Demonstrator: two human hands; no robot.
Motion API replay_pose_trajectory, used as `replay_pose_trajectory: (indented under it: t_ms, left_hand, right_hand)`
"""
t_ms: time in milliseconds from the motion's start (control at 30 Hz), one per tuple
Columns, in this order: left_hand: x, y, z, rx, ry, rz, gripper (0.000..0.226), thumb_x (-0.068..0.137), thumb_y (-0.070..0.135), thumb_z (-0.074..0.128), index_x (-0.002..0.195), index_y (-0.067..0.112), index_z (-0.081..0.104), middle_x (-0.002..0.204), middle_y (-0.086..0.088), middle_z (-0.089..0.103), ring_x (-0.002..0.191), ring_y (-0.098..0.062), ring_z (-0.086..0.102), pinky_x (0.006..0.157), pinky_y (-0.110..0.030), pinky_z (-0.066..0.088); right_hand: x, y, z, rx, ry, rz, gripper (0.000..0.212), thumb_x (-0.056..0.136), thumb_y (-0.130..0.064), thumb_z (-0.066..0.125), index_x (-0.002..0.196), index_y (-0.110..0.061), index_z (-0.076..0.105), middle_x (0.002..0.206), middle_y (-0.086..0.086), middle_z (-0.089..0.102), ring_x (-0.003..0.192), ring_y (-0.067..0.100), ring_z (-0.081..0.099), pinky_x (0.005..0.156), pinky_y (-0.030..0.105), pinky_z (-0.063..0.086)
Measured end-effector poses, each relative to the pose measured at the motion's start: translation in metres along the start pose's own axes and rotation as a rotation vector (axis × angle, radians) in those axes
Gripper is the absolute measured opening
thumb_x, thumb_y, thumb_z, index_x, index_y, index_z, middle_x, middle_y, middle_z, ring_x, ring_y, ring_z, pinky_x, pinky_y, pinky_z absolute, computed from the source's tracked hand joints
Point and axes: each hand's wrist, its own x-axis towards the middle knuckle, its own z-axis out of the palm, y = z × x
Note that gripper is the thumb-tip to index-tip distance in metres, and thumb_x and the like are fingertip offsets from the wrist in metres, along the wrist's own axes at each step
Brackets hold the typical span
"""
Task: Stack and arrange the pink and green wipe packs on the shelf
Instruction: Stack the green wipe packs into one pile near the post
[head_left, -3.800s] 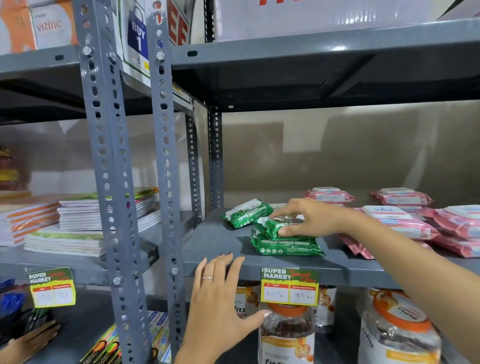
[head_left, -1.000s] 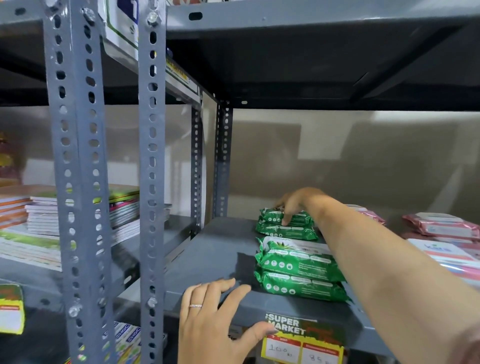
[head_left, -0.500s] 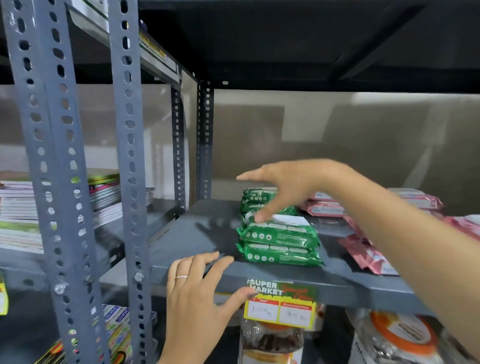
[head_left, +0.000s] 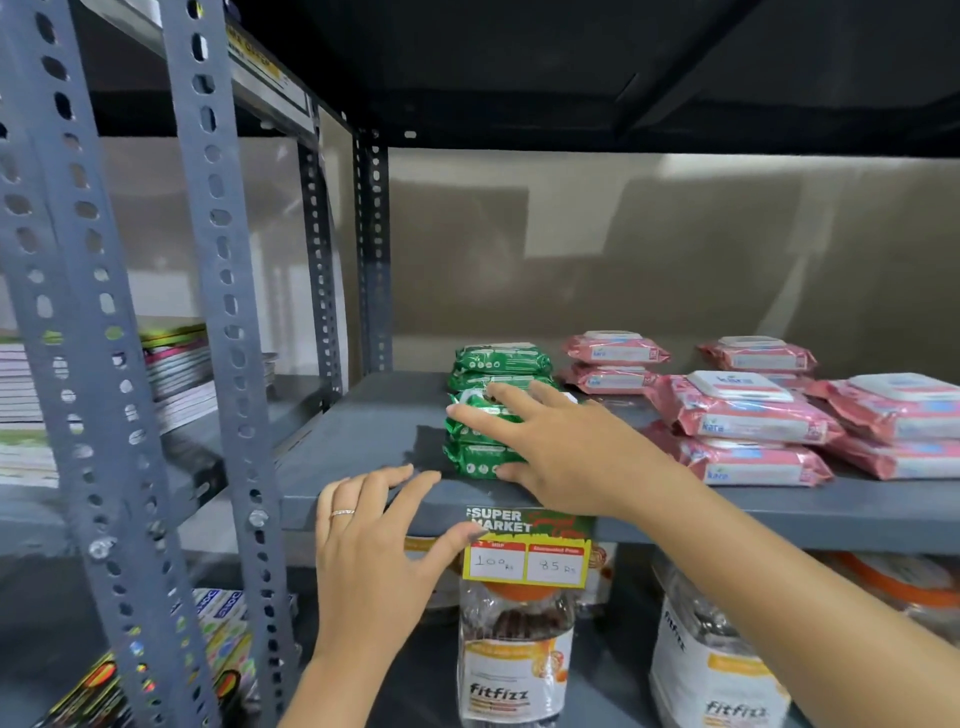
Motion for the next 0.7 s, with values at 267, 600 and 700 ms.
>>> replay_pose_trajectory:
  t_ms: [267,600,700]
  left_hand:
    - [0.0,0.001,-0.002,0.003,-0.007,-0.001,0.064,0.08,0.073,0.049,0.111,0.022,0.072,0.11,-0.001,0.065,0.104,-0.025,0.054,0.1,-0.041,0.032]
    - [0.002,0.006,-0.013,0.036,-0.104,-0.016,0.065,0.078,0.072,0.046,0.114,0.023,0.07,0.122,-0.001,0.058,0.114,-0.027,0.047,0.103,-0.05,0.032]
    - [0.007,0.034,-0.019,-0.015,-0.054,-0.026,0.049,0.079,0.057,0.058,0.114,0.025,0.068,0.133,-0.005,0.052,0.123,-0.03,0.038,0.102,-0.059,0.033]
  right_hand:
    - [0.006,0.002,0.015,-0.081,0.039,0.036,0.06,0.097,-0.04,0.039,0.143,-0.048,0.001,0.157,0.002,0.017,0.135,0.036,0.029,0.079,0.054,0.053]
    - [-0.056,0.046,-0.013,0.263,0.423,0.383,0.066,0.093,-0.05,0.043,0.147,-0.049,0.005,0.162,0.0,-0.008,0.148,0.023,-0.014,0.111,0.066,0.002]
    - [-0.094,0.084,-0.008,0.223,0.528,0.586,0.058,0.084,-0.056,0.048,0.14,-0.044,0.038,0.159,0.002,0.017,0.149,0.024,-0.004,0.11,0.07,0.008]
